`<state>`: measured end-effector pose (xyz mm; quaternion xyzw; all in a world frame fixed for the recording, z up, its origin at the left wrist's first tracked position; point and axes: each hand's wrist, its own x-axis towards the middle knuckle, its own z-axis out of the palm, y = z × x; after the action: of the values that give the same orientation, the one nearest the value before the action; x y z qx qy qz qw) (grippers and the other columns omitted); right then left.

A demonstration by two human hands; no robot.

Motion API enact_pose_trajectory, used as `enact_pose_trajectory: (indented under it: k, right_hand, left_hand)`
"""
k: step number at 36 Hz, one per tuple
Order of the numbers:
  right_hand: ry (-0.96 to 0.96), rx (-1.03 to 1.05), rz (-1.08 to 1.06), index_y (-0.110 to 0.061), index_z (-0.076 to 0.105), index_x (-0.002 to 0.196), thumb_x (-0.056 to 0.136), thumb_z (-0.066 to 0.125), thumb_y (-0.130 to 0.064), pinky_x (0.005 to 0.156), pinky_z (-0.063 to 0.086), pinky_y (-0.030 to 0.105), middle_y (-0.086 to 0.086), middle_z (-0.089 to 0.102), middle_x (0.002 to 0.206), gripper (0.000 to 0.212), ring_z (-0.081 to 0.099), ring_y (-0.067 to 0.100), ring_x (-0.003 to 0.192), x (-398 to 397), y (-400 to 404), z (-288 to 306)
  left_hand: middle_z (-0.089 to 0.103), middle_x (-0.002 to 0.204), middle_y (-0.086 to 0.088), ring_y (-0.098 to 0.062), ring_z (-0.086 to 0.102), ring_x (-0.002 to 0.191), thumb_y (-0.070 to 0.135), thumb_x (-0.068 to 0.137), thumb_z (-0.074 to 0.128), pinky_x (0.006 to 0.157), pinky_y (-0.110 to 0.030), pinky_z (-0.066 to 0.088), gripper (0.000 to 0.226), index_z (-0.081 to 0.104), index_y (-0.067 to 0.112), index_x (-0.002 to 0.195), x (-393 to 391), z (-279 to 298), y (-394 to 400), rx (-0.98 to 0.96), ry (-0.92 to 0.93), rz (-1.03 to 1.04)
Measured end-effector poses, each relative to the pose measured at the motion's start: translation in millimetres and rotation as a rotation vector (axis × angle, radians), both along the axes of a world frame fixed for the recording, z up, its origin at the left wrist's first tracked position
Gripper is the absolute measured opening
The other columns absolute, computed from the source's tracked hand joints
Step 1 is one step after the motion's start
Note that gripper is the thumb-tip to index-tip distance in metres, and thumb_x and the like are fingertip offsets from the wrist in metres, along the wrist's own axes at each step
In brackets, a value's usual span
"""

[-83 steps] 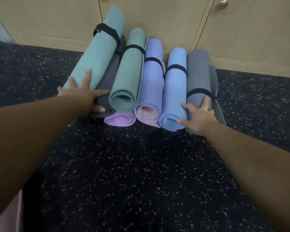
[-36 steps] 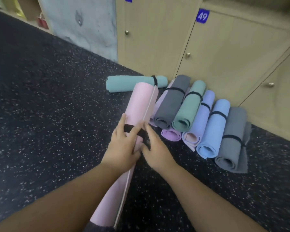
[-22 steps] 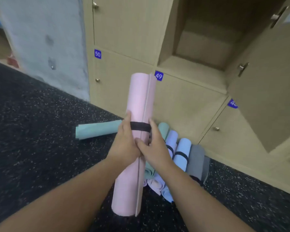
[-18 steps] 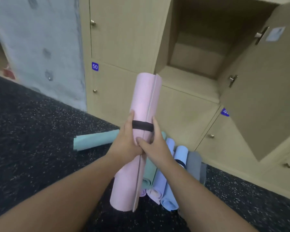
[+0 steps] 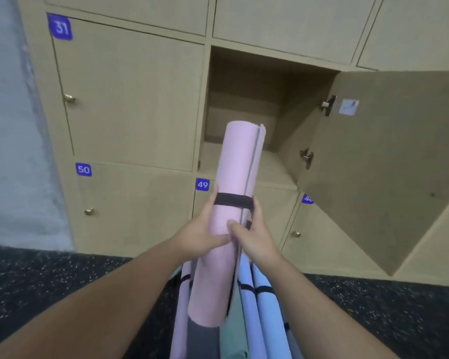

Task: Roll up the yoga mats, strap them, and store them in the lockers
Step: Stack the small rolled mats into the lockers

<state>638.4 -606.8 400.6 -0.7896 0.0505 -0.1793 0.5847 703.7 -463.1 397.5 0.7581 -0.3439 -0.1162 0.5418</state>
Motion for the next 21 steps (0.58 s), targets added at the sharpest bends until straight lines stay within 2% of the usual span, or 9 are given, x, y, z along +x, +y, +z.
enact_pose_trajectory:
  k: [1, 3, 6, 8, 10, 12, 14, 17, 21]
  right_hand:
    - [0.002, 0.005, 0.005, -0.032, 0.026, 0.146, 0.093, 0.056, -0.003, 0.078, 0.051, 0.016, -0.015, 0.062, 0.124, 0.068, 0.064, -0.001, 0.098, 10, 6, 5]
    - [0.021, 0.015, 0.022, -0.039, 0.025, 0.146, 0.094, 0.055, -0.004, 0.080, 0.054, 0.023, -0.026, 0.062, 0.118, 0.070, 0.067, 0.004, 0.098, 30, 18, 15]
    - [0.065, 0.025, 0.073, -0.044, 0.018, 0.145, 0.094, 0.061, -0.011, 0.082, 0.055, 0.023, -0.027, 0.047, 0.135, 0.074, 0.065, -0.002, 0.101, 51, 30, 24]
    - [0.096, -0.008, 0.091, -0.044, 0.015, 0.145, 0.087, 0.072, -0.018, 0.089, 0.051, 0.020, -0.025, 0.043, 0.139, 0.085, 0.057, -0.009, 0.110, 64, 35, 18]
    - [0.157, -0.087, 0.031, -0.042, 0.007, 0.149, 0.073, 0.079, -0.035, 0.098, 0.048, 0.026, -0.019, 0.042, 0.142, 0.105, 0.051, -0.002, 0.121, 81, 37, 6]
    - [0.189, -0.120, -0.102, -0.037, 0.003, 0.151, 0.062, 0.076, -0.045, 0.096, 0.048, 0.025, -0.013, 0.042, 0.142, 0.115, 0.050, 0.003, 0.121, 97, 32, 0]
    - [0.193, -0.122, -0.245, -0.035, 0.010, 0.149, 0.054, 0.069, -0.051, 0.093, 0.049, 0.029, -0.008, 0.045, 0.138, 0.112, 0.053, 0.009, 0.115, 114, 17, -1]
    - [0.276, -0.238, -0.400, -0.024, 0.018, 0.144, 0.067, 0.071, -0.046, 0.088, 0.048, 0.035, 0.000, 0.049, 0.134, 0.096, 0.057, 0.025, 0.111, 139, -22, 1]
    - [0.376, -0.405, -0.505, -0.018, 0.024, 0.141, 0.085, 0.065, -0.039, 0.087, 0.043, 0.035, 0.008, 0.045, 0.139, 0.072, 0.053, 0.031, 0.119, 188, -96, 4]
  left_hand:
    - [0.029, 0.148, 0.025, -0.003, 0.043, 0.132, 0.023, 0.081, 0.075, 0.111, -0.033, 0.037, 0.111, -0.011, 0.056, 0.141, 14, 3, 4, -0.040, 0.009, 0.002]
    - [0.026, 0.148, 0.029, 0.000, 0.037, 0.134, 0.025, 0.077, 0.075, 0.111, -0.028, 0.036, 0.109, -0.007, 0.058, 0.142, 42, 15, 14, -0.082, 0.003, 0.017]
    - [0.024, 0.138, 0.038, 0.004, 0.039, 0.129, 0.010, 0.081, 0.074, 0.100, -0.013, 0.037, 0.108, -0.006, 0.057, 0.138, 88, 33, 22, -0.076, -0.047, 0.038]
    - [0.032, 0.140, 0.031, 0.001, 0.045, 0.126, 0.014, 0.079, 0.074, 0.103, -0.021, 0.040, 0.109, -0.004, 0.057, 0.140, 115, 43, 19, -0.112, -0.020, 0.038]
    - [0.034, 0.138, 0.034, 0.000, 0.046, 0.126, 0.030, 0.071, 0.073, 0.105, -0.029, 0.040, 0.108, -0.005, 0.058, 0.141, 138, 47, 6, -0.141, 0.016, 0.039]
    - [0.033, 0.136, 0.038, 0.001, 0.045, 0.126, 0.038, 0.072, 0.068, 0.106, -0.028, 0.039, 0.100, -0.003, 0.057, 0.139, 155, 46, -15, -0.163, 0.036, 0.043]
    - [0.034, 0.148, 0.024, -0.003, 0.041, 0.133, 0.047, 0.081, 0.060, 0.112, -0.033, 0.035, 0.087, 0.006, 0.046, 0.149, 176, 37, -39, -0.121, -0.001, 0.043]
    - [0.021, 0.160, 0.000, -0.016, 0.019, 0.147, 0.042, 0.101, 0.037, 0.120, -0.035, 0.018, 0.061, 0.016, 0.022, 0.154, 218, 18, -75, 0.232, -0.308, 0.078]
    - [-0.008, 0.162, -0.003, -0.017, -0.006, 0.149, 0.043, 0.100, 0.040, 0.119, -0.034, 0.000, 0.075, -0.004, 0.014, 0.155, 276, -11, -121, 0.735, -0.625, 0.088]
